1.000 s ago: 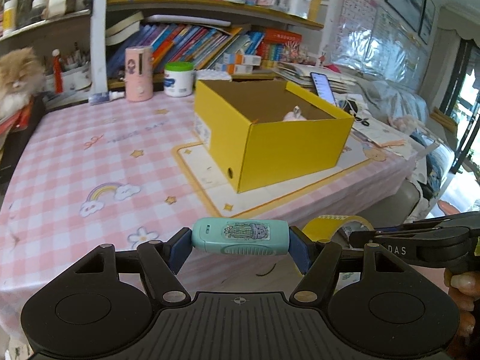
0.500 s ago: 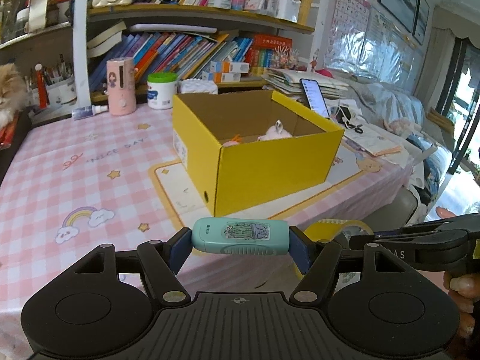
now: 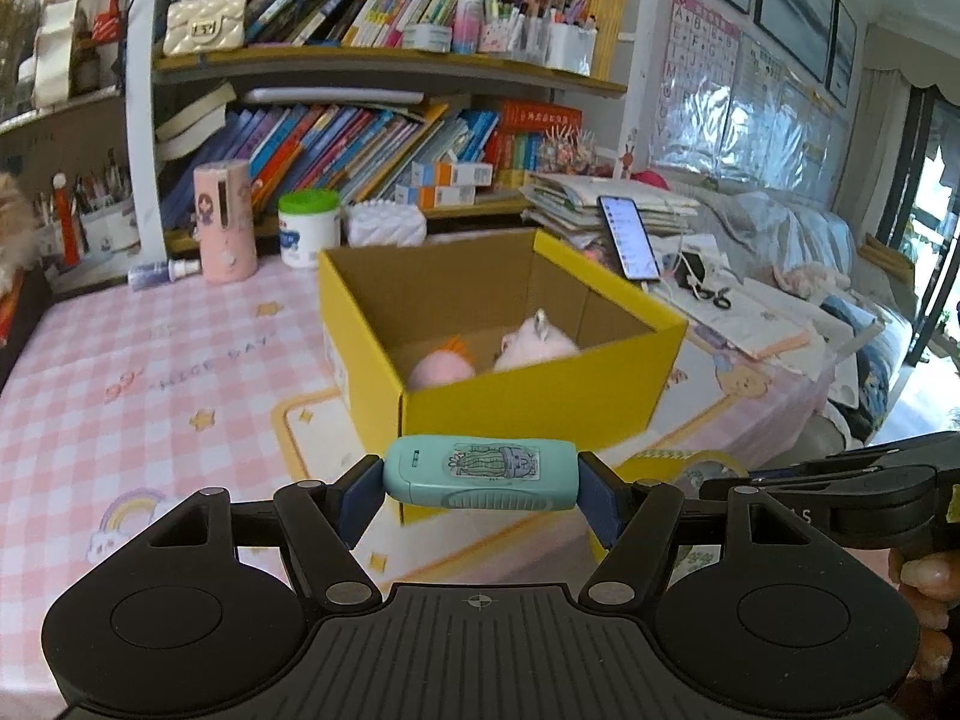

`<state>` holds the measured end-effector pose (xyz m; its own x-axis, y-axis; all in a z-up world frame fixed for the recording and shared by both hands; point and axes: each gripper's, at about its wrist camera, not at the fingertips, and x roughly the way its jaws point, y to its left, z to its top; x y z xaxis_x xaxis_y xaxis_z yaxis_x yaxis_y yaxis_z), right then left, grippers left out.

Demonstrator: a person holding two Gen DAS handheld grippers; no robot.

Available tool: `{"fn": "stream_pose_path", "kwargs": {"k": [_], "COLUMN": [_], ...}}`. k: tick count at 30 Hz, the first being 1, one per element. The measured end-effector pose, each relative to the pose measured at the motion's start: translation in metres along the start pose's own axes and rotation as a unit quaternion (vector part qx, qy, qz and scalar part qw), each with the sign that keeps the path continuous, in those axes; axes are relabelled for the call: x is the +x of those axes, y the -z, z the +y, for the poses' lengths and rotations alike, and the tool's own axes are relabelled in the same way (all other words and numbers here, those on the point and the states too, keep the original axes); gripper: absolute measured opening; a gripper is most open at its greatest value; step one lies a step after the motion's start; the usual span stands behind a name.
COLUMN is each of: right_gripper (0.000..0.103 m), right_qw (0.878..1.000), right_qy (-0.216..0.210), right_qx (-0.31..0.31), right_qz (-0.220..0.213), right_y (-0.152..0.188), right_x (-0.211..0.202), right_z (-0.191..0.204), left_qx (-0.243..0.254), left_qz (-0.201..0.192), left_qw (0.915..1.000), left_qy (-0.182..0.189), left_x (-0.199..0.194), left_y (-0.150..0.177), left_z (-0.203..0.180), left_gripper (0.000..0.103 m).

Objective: Organize objects
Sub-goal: 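Carry the tape roll and eraser over to the yellow box with both tools, then lower both items into the yellow box and open both tools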

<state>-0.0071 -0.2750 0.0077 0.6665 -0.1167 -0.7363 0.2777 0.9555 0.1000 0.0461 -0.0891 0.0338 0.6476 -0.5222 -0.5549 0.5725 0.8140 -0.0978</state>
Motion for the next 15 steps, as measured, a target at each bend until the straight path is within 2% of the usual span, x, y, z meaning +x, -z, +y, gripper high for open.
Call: {"fn": "stream_pose_path", "kwargs": {"k": [9, 15], "right_gripper": [0.013, 0.014], "right_qw": [0.998, 0.995], "right_qy": [-0.007, -0.018], "right_qx": [-0.005, -0.018], "right_qz": [-0.061, -0.100], "right_y": [-0.060, -0.113], "right_x": [0.008, 0.026], "right_z": [-0.032, -0.048], "left_qx": [0.017, 0.030], "left_qz": [-0.040, -0.030], "left_qw": [0.9987, 0.9979], "left_qy": [-0.027, -0.050], "left_x": [0.032, 0.074], "left_y": [-0.042, -0.063], "left_z": [-0.012, -0.022], "left_gripper": [0.068, 0.068]}}
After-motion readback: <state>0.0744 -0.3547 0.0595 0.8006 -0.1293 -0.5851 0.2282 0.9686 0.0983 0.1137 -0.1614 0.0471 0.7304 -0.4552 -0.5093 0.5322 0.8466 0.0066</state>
